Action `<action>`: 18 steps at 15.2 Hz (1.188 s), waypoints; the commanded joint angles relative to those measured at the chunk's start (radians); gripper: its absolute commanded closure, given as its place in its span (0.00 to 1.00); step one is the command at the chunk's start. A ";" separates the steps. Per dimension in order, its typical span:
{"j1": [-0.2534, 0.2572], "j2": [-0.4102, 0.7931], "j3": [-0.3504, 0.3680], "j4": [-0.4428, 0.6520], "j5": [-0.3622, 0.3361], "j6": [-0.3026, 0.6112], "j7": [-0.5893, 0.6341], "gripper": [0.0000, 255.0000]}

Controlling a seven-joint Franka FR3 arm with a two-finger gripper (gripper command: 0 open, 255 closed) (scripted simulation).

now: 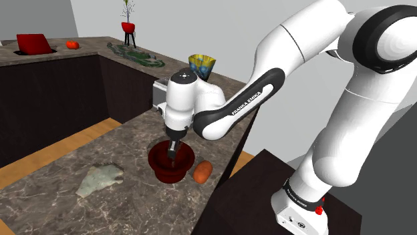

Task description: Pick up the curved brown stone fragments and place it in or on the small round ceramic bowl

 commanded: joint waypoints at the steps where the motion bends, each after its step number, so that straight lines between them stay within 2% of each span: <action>1: 0.000 0.001 0.000 -0.001 0.000 0.000 0.000 1.00; 2: 0.000 0.001 0.000 -0.001 0.000 0.000 0.000 0.00; 7: 0.000 0.001 0.000 -0.001 0.000 0.000 0.000 0.00; 11: 0.002 -0.115 0.026 0.014 0.120 -0.107 -0.083 0.00; 18: 0.003 -0.115 0.024 0.014 0.120 -0.107 -0.083 0.00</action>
